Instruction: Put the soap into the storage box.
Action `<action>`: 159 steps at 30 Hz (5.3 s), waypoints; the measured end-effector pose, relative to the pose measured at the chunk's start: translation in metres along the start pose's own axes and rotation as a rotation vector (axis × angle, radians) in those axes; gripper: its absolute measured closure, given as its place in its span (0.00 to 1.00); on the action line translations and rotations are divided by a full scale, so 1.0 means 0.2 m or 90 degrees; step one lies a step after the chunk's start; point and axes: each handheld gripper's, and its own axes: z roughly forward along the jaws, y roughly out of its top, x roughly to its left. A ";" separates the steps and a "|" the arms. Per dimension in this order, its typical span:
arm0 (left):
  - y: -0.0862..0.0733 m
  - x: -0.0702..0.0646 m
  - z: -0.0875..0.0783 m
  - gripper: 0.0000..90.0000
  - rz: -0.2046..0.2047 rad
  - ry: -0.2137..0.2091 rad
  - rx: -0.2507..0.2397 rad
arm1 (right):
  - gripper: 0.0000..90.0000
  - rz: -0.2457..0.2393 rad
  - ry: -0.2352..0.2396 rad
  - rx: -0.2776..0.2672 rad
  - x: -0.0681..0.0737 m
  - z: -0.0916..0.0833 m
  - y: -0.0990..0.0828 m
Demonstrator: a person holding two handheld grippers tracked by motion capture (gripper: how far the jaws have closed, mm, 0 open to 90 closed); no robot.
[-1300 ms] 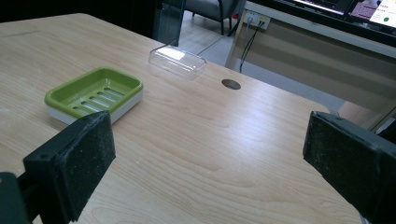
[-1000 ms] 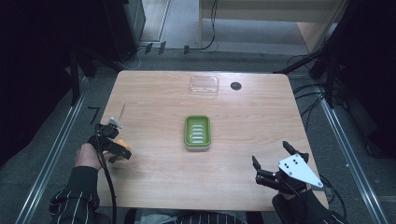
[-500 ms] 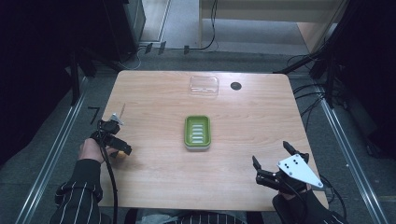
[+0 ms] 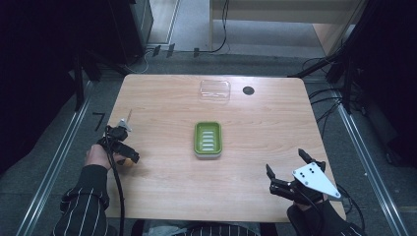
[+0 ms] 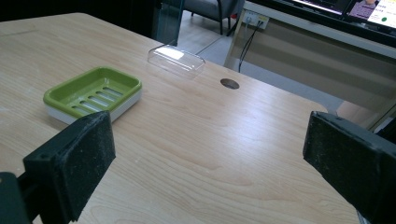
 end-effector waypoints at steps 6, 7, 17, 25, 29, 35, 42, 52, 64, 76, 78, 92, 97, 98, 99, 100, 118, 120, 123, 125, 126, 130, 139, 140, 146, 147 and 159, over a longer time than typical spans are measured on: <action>0.00 0.01 0.01 0.00 -0.001 0.000 0.002 | 0.03 -0.001 0.000 0.000 0.00 0.00 0.00; 0.00 0.01 0.01 0.00 -0.001 0.000 0.002 | 0.03 0.000 0.000 0.000 0.00 0.00 0.00; 0.00 0.02 0.02 0.02 -0.007 0.009 -0.005 | 0.03 0.000 0.000 0.002 0.00 0.00 0.00; 0.00 0.01 0.02 0.10 -0.007 0.024 -0.001 | 0.03 -0.001 0.000 0.001 0.00 0.00 0.00; 0.00 -0.01 0.02 0.14 -0.006 0.029 -0.001 | 0.03 -0.001 0.000 0.000 0.00 0.00 0.00; 0.00 -0.02 0.01 0.22 -0.007 0.029 -0.008 | 0.03 0.000 0.000 0.000 0.00 0.00 0.00; -0.02 -0.04 0.00 0.30 -0.002 0.031 -0.023 | 0.03 -0.001 0.000 0.000 0.00 0.00 0.00; -0.02 -0.04 -0.01 0.31 0.010 0.028 -0.017 | 0.03 0.000 0.000 0.000 0.00 0.00 0.00; -0.02 -0.03 -0.02 0.31 0.017 0.023 -0.010 | 0.03 0.000 0.000 -0.001 0.00 0.00 0.00; 0.00 -0.08 -0.05 0.31 0.044 0.023 -0.012 | 0.03 0.001 -0.004 0.001 0.00 -0.01 0.00; 0.01 -0.09 -0.05 0.31 0.052 0.019 -0.009 | 0.03 0.001 -0.006 0.001 -0.01 -0.01 -0.01; 0.08 -0.18 -0.06 0.31 0.101 0.019 -0.012 | 0.03 0.008 -0.027 0.006 -0.03 -0.06 -0.03; 0.11 -0.21 -0.06 0.31 0.113 0.017 -0.012 | 0.03 0.012 -0.034 0.008 -0.03 -0.08 -0.03; 0.11 -0.21 -0.06 0.31 0.119 0.018 -0.011 | 0.03 0.013 -0.036 0.008 -0.03 -0.08 -0.03; 0.12 -0.22 -0.06 0.31 0.122 0.019 -0.011 | 0.03 0.014 -0.037 0.009 -0.04 -0.08 -0.04; 0.12 -0.23 -0.06 0.31 0.124 0.018 -0.009 | 0.03 0.012 -0.039 0.008 -0.04 -0.09 -0.04; 0.22 -0.33 -0.05 0.31 0.173 0.014 -0.007 | 0.03 0.025 -0.068 0.017 -0.06 -0.15 -0.07; 0.22 -0.35 -0.06 0.31 0.178 0.014 -0.007 | 0.03 0.023 -0.067 0.019 -0.06 -0.16 -0.07; 0.23 -0.36 -0.06 0.31 0.187 0.013 -0.009 | 0.03 0.023 -0.072 0.018 -0.07 -0.16 -0.07; 0.24 -0.37 -0.06 0.31 0.189 0.014 -0.011 | 0.03 0.022 -0.073 0.019 -0.07 -0.17 -0.07; 0.24 -0.38 -0.07 0.31 0.192 0.014 -0.012 | 0.03 0.024 -0.074 0.019 -0.07 -0.17 -0.07; 0.26 -0.40 -0.08 0.31 0.204 0.012 -0.017 | 0.03 0.023 -0.077 0.020 -0.07 -0.18 -0.08; 0.31 -0.48 -0.11 0.31 0.234 0.005 -0.027 | 0.03 0.026 -0.081 0.024 -0.07 -0.18 -0.08; 0.32 -0.49 -0.12 0.31 0.237 0.005 -0.030 | 0.03 0.025 -0.081 0.023 -0.07 -0.19 -0.08; 0.36 -0.53 -0.13 0.31 0.258 0.000 -0.034 | 0.03 0.025 -0.081 0.021 -0.07 -0.19 -0.08; 0.37 -0.54 -0.13 0.31 0.263 -0.003 -0.034 | 0.03 0.024 -0.080 0.021 -0.07 -0.19 -0.08; 0.43 -0.62 -0.14 0.31 0.293 -0.009 -0.037 | 0.03 0.030 -0.077 0.022 -0.07 -0.18 -0.08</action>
